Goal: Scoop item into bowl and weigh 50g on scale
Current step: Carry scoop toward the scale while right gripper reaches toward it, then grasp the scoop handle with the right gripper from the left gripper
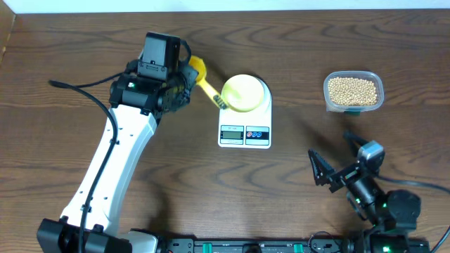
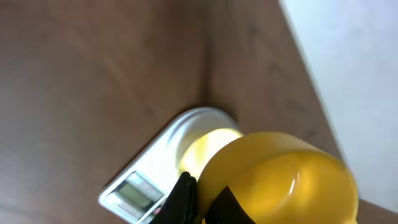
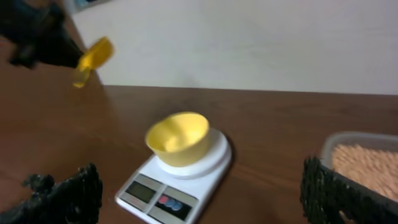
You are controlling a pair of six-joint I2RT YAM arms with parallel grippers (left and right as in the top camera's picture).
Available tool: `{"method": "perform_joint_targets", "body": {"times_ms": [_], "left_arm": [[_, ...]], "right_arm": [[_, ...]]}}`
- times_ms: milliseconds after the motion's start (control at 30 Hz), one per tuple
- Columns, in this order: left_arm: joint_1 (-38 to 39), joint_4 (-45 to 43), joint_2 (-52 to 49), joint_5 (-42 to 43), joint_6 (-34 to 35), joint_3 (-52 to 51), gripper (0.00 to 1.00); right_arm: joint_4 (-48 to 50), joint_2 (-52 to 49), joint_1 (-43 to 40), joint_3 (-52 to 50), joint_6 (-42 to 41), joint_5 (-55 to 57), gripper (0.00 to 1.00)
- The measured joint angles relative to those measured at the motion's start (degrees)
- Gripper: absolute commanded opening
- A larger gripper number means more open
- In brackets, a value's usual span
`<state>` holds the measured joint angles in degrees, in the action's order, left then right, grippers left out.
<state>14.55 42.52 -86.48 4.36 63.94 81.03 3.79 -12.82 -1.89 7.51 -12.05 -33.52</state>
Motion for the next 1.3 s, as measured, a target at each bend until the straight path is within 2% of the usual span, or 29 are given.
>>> {"method": "perform_joint_targets", "body": {"times_ms": [333,600,767,1000,1033,1067,1100,1300], "left_arm": [[1.3,-3.5,0.0,0.5,7.7,0.0,0.07],[1.3,-5.5,0.0,-2.8,21.5,0.0,0.07],[1.5,-5.5,-0.3,-3.9,27.8,0.0,0.07],[4.4,-5.5,-4.3,-4.6,34.0,0.0,0.08],[5.0,-5.5,-5.0,-4.5,34.3,0.0,0.07],[5.8,-5.6,-5.8,-4.5,34.9,0.0,0.08],[6.4,-5.6,-6.4,-4.5,35.3,0.0,0.07],[9.4,-9.2,-8.5,-4.5,37.5,0.0,0.08]], "right_arm": [[0.2,-35.0,0.1,28.1,-1.0,-15.8,0.99],[0.3,-59.4,0.6,47.6,-4.2,-29.6,0.99],[0.8,-70.4,3.3,52.6,-8.7,-33.8,0.99],[2.4,-75.6,4.7,52.7,-12.4,-35.1,0.99],[2.4,-75.8,4.7,52.7,-12.9,-35.1,0.91],[2.4,-75.8,4.7,52.7,-13.5,-35.1,0.75],[2.5,-75.8,4.7,52.7,-14.2,-35.1,0.68],[2.0,-75.8,7.0,52.9,-18.5,-31.1,0.64]]}}
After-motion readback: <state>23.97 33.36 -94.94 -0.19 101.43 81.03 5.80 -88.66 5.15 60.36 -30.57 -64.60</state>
